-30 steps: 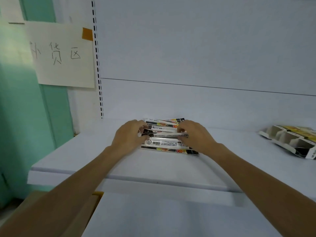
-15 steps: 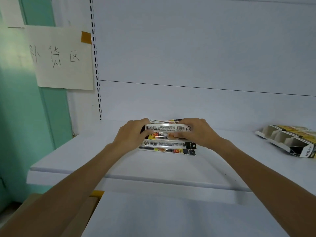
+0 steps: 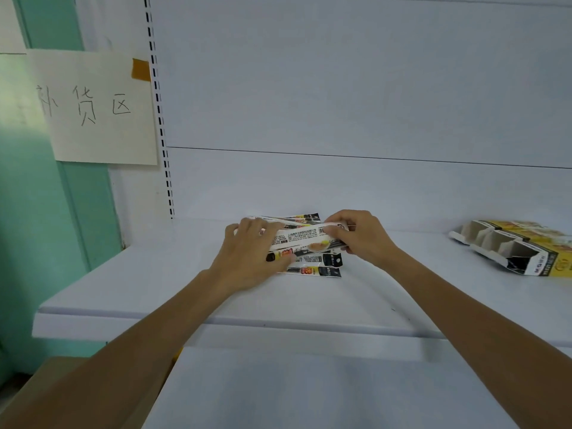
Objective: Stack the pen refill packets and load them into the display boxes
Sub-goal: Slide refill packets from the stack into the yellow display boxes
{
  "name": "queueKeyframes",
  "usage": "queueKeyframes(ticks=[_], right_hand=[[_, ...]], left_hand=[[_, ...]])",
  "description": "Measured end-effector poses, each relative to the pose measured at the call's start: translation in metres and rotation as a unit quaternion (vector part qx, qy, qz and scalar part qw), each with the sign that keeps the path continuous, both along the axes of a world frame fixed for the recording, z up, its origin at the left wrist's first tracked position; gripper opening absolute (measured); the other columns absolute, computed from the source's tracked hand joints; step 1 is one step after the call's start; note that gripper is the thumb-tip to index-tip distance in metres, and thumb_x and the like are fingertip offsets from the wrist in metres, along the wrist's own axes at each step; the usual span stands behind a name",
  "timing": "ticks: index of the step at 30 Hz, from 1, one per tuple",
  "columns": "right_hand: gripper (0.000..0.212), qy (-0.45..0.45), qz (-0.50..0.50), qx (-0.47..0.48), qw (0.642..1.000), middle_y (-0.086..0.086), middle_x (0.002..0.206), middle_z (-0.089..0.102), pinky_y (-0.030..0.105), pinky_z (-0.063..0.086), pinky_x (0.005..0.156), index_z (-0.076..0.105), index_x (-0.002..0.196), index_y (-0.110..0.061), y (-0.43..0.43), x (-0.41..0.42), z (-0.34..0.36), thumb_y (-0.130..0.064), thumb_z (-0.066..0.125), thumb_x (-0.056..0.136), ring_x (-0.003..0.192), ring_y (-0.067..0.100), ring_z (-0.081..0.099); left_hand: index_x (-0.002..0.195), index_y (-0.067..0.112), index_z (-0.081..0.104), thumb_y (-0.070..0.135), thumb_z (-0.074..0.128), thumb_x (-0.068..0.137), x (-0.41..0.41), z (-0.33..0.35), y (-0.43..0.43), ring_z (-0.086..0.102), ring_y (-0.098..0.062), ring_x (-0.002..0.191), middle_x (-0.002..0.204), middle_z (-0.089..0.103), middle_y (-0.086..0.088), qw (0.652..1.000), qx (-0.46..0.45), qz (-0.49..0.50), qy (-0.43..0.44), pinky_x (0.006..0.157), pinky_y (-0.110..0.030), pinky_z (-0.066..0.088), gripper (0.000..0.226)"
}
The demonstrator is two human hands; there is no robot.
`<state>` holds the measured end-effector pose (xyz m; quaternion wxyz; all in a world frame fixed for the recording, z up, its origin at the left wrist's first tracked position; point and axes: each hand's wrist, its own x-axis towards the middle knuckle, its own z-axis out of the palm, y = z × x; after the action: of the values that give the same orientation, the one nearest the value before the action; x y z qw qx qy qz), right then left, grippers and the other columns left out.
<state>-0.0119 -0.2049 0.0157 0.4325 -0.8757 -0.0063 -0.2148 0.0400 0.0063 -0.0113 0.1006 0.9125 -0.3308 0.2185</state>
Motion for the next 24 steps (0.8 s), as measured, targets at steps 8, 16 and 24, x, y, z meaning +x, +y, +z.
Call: queueKeyframes(ticks=[8,16,24], right_hand=[[0.010,0.024,0.010,0.065,0.998,-0.002,0.070,0.062,0.016,0.039,0.045,0.070,0.089,-0.010,-0.007,-0.008,-0.002,-0.018,0.067,0.083,0.047,0.007,0.047],[0.025,0.062,0.104,0.122,0.985,-0.004,0.061,0.061,0.019,0.043,0.049,0.067,0.100,0.000,-0.016,-0.022,-0.002,-0.010,0.072,0.078,0.049,0.010,0.047],[0.010,0.053,0.057,0.188,0.979,0.007,0.077,0.065,0.020,0.052,0.051,0.066,0.091,-0.007,-0.032,-0.032,-0.004,-0.015,0.065,0.085,0.053,0.012,0.060]], left_hand=[[0.129,0.021,0.049,0.049,0.002,0.083,-0.005,-0.004,-0.016,0.053,-0.022,0.111,0.122,0.058,-0.001,0.994,0.018,-0.069,-0.079,0.094,-0.037,0.035,0.072],[0.123,0.019,0.052,0.039,0.027,0.099,-0.003,0.005,-0.024,0.051,-0.019,0.109,0.115,0.054,0.001,0.997,-0.004,-0.071,-0.012,0.085,-0.032,0.038,0.039],[0.141,0.019,0.031,0.028,0.045,0.096,-0.014,-0.002,-0.046,0.052,-0.024,0.109,0.120,0.051,-0.005,0.988,0.090,-0.076,-0.099,0.082,-0.035,0.039,0.048]])
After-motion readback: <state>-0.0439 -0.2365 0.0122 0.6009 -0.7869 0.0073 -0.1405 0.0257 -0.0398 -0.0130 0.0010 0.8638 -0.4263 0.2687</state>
